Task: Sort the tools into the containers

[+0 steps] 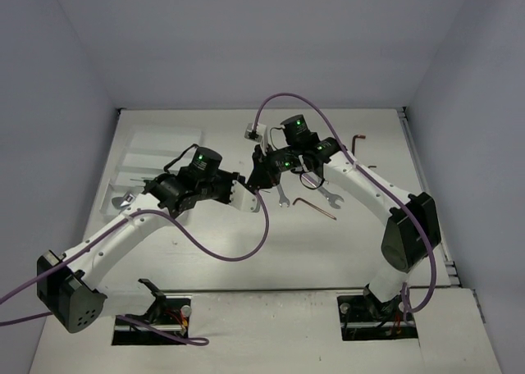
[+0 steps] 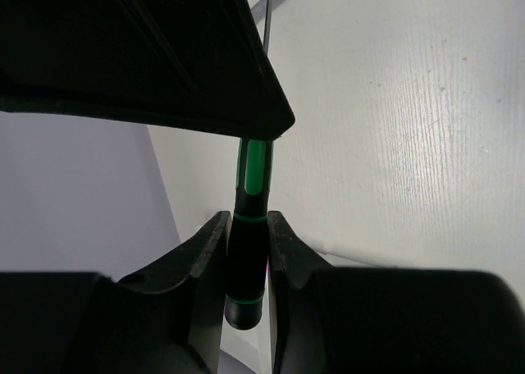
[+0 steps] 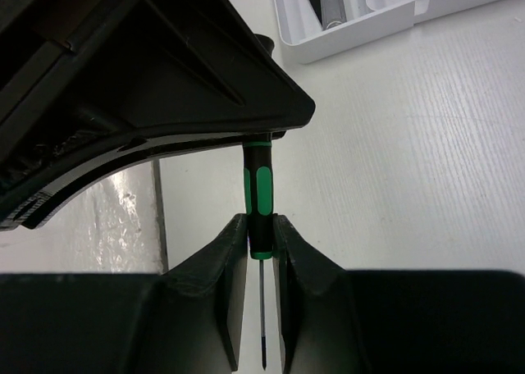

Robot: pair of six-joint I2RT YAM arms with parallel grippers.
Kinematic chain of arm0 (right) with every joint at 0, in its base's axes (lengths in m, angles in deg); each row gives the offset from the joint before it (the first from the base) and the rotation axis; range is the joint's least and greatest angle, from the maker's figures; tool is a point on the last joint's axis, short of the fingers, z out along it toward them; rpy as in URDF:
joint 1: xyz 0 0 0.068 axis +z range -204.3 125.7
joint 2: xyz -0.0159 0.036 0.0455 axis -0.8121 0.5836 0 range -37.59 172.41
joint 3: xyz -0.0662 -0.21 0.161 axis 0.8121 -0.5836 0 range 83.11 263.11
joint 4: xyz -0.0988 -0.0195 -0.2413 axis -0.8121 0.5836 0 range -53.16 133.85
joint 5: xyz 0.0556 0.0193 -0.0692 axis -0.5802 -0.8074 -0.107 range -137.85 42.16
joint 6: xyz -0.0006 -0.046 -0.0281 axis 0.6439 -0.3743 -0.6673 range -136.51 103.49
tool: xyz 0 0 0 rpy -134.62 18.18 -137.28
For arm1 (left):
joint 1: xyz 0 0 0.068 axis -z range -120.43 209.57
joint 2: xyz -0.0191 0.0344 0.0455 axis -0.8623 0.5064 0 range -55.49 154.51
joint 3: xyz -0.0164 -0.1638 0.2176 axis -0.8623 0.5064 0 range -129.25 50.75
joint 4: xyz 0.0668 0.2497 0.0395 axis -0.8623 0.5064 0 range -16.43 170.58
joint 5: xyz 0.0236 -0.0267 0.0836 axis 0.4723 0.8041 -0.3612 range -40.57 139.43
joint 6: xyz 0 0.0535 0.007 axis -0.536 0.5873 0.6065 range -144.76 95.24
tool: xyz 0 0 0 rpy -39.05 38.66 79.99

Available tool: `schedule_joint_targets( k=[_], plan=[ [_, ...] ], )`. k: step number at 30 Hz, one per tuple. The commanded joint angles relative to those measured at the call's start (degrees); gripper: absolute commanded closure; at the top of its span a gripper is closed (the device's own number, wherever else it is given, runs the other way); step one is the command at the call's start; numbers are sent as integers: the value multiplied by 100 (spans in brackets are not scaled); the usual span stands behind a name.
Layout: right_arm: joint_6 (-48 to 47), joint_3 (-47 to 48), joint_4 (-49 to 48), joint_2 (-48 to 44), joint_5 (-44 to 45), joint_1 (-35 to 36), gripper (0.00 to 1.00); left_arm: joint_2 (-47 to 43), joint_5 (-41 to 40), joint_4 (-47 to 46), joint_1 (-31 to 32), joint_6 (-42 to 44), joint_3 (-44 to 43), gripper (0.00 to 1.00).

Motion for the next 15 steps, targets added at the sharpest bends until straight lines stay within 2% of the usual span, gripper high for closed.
schedule_joint_targets(
  k=[1, 3, 4, 5, 10, 15],
  plan=[
    [81, 42, -115, -228, -213, 94, 71, -219, 212, -555, 50, 128, -88, 100],
    [103, 51, -116, -215, -119, 66, 50, -254, 159, -558, 50, 155, -37, 100],
    [117, 58, -109, -208, -83, 45, 32, -275, 124, -558, 50, 169, -1, 100],
    [119, 52, -116, -207, -48, 20, 26, -286, 111, -565, 50, 172, 26, 100],
    [172, -20, -117, -367, 139, -383, 21, -373, -60, -684, 50, -40, 382, 100],
    [272, -166, -117, -742, 397, -1506, 20, -329, -279, -907, -43, -605, 785, 100]
  ],
)
